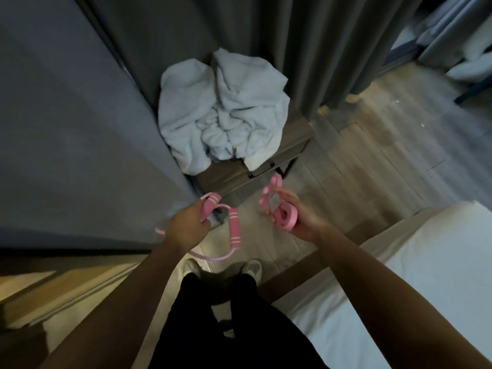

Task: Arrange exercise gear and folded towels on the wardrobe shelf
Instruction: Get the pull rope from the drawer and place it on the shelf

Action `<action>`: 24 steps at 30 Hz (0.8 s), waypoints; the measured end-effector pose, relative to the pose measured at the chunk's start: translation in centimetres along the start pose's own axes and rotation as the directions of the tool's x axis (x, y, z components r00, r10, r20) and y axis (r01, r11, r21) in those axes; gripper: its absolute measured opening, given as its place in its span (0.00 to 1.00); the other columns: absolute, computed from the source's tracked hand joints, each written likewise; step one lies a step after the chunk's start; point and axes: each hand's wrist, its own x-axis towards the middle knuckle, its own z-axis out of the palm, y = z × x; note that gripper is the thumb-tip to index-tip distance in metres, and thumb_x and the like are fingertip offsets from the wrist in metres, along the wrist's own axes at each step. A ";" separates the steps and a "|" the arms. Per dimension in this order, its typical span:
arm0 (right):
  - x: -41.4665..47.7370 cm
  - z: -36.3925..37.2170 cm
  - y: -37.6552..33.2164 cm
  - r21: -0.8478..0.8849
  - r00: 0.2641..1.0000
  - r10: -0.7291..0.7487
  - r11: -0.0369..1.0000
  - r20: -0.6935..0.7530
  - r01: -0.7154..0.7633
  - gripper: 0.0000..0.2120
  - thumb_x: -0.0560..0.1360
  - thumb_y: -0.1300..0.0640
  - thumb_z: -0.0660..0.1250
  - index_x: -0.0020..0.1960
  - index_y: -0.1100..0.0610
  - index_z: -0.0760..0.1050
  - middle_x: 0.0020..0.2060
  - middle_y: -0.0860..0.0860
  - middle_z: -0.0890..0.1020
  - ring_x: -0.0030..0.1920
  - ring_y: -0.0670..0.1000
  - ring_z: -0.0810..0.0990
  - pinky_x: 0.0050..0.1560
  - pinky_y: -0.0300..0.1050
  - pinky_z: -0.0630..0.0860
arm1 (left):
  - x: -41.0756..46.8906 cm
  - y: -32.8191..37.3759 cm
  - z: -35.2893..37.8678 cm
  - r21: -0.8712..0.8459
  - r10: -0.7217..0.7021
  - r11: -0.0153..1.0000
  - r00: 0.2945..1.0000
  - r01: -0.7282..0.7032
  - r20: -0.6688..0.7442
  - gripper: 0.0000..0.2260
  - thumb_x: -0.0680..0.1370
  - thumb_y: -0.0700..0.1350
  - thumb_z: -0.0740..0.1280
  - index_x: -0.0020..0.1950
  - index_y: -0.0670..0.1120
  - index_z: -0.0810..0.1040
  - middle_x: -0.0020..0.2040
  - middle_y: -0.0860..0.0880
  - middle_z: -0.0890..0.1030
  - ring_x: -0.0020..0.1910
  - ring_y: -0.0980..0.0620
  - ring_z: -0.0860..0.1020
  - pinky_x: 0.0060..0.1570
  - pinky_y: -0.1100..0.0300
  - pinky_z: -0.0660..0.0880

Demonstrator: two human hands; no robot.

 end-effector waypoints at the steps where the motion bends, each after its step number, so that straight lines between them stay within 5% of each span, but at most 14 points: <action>1: -0.1 0.7 0.3 -0.012 1.000 0.012 1.000 0.006 -0.012 0.27 0.76 0.52 0.66 0.72 0.58 0.66 0.57 0.63 0.74 0.42 0.54 0.78 0.37 0.47 0.77 | -0.9 -0.4 -0.5 -0.007 -0.017 1.000 1.000 0.017 -0.017 0.18 0.74 0.43 0.66 0.64 0.46 0.72 0.49 0.40 0.81 0.50 0.37 0.79 0.46 0.53 0.72; 4: -0.5 2.9 1.0 0.005 0.994 0.084 0.996 0.068 -0.084 0.24 0.72 0.52 0.67 0.66 0.61 0.73 0.47 0.64 0.78 0.38 0.56 0.79 0.33 0.46 0.78 | -3.5 -2.2 -1.9 -0.009 -0.069 0.998 0.996 0.069 -0.064 0.16 0.75 0.44 0.66 0.63 0.47 0.71 0.50 0.41 0.81 0.49 0.38 0.79 0.43 0.56 0.69; 8: -0.3 6.2 2.5 0.081 0.952 0.242 0.962 0.189 -0.261 0.23 0.74 0.55 0.54 0.61 0.65 0.76 0.46 0.68 0.80 0.41 0.61 0.82 0.41 0.53 0.82 | -6.9 -5.6 -3.0 -0.053 -0.117 0.992 0.990 0.113 -0.074 0.17 0.75 0.43 0.66 0.63 0.47 0.72 0.50 0.42 0.82 0.47 0.40 0.80 0.44 0.54 0.75; 12: 0.6 10.4 5.3 -0.162 0.940 0.266 0.959 0.216 -0.234 0.18 0.74 0.60 0.56 0.49 0.65 0.83 0.52 0.68 0.82 0.51 0.64 0.83 0.49 0.55 0.82 | -9.3 -9.6 -4.2 -0.106 -0.173 0.981 0.978 0.161 -0.114 0.17 0.74 0.45 0.68 0.62 0.49 0.72 0.49 0.44 0.82 0.46 0.42 0.80 0.42 0.54 0.75; 16: 2.0 14.1 8.8 -0.300 0.920 0.314 0.923 0.234 -0.239 0.18 0.73 0.66 0.65 0.63 0.64 0.75 0.60 0.67 0.78 0.59 0.64 0.80 0.59 0.59 0.77 | -11.4 -14.2 -5.8 -0.147 -0.192 0.975 0.965 0.166 -0.181 0.18 0.75 0.44 0.67 0.64 0.47 0.73 0.48 0.44 0.83 0.45 0.42 0.80 0.44 0.54 0.77; 19: 3.0 16.9 11.7 -0.392 0.915 0.321 0.896 0.244 -0.210 0.22 0.73 0.72 0.58 0.67 0.65 0.69 0.60 0.66 0.78 0.61 0.62 0.79 0.61 0.57 0.76 | -13.5 -18.5 -7.1 -0.171 -0.233 0.965 0.947 0.197 -0.221 0.18 0.74 0.44 0.67 0.64 0.49 0.73 0.49 0.44 0.83 0.44 0.43 0.79 0.42 0.54 0.75; 24: 4.2 22.2 17.7 -0.535 0.960 0.249 0.833 0.132 -0.142 0.14 0.78 0.69 0.60 0.63 0.67 0.68 0.53 0.66 0.82 0.50 0.58 0.85 0.50 0.49 0.82 | -18.0 -26.3 -9.2 -0.172 -0.278 0.956 0.925 0.239 -0.258 0.16 0.74 0.45 0.67 0.62 0.49 0.73 0.49 0.44 0.82 0.47 0.40 0.79 0.39 0.55 0.71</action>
